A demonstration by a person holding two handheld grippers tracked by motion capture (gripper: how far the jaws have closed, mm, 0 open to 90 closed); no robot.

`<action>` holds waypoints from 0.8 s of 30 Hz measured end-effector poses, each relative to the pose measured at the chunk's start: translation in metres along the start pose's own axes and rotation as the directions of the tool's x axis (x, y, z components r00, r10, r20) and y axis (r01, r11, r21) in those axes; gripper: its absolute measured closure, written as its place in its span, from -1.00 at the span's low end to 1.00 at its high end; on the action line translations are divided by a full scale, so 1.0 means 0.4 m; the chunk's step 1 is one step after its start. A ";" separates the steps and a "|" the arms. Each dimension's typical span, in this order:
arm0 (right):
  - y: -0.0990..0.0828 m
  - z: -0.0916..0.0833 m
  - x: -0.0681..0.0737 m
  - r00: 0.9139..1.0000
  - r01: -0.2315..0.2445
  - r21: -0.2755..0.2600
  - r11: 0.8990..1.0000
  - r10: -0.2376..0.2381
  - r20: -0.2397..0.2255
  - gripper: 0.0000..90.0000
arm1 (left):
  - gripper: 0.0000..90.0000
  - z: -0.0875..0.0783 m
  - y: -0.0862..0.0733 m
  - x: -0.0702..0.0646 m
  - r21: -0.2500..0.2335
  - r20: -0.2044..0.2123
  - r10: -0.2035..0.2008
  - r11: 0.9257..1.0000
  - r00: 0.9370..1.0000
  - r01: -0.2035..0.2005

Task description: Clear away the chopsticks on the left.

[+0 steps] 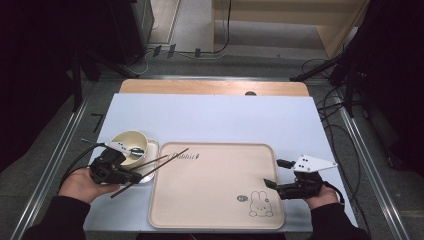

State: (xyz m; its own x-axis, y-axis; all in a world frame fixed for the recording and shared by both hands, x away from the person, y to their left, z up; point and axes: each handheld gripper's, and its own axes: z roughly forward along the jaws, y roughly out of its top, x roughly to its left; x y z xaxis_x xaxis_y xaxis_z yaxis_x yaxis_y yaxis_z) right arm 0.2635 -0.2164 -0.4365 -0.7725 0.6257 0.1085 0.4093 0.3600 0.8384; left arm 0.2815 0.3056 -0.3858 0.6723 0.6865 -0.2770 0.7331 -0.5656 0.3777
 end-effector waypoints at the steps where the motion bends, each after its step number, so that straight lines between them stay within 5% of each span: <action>1: 0.000 0.000 0.000 1.000 -0.001 0.000 1.000 0.001 0.000 -0.57 | 0.92 0.000 0.000 0.000 0.000 0.000 0.000 1.000 1.000 0.000; 6: 0.000 0.003 0.001 1.000 0.003 0.002 1.000 -0.003 -0.006 -0.57 | 0.92 0.019 0.023 -0.014 -0.019 -0.011 -0.049 0.999 0.999 0.049; 10: 0.000 0.002 0.001 1.000 0.002 0.003 1.000 -0.002 -0.006 -0.57 | 0.92 0.024 0.033 -0.028 -0.044 -0.012 -0.037 0.998 0.999 0.036; 18: 0.000 0.002 0.003 1.000 0.001 0.003 1.000 -0.001 -0.006 -0.57 | 0.92 0.069 0.063 -0.054 -0.030 -0.029 -0.139 0.990 0.990 0.138; 24: 0.001 0.001 0.003 1.000 0.004 0.002 1.000 -0.004 -0.008 -0.57 | 0.92 0.113 0.073 -0.088 -0.024 -0.019 -0.140 0.990 0.990 0.140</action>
State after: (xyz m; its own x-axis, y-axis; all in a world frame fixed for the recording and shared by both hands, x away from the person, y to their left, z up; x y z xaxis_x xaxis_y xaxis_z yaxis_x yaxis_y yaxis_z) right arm 0.2630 -0.2154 -0.4363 -0.7777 0.6191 0.1094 0.4076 0.3639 0.8375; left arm 0.2839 0.2445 -0.4050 0.5610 0.7676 -0.3101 0.8171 -0.4533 0.3560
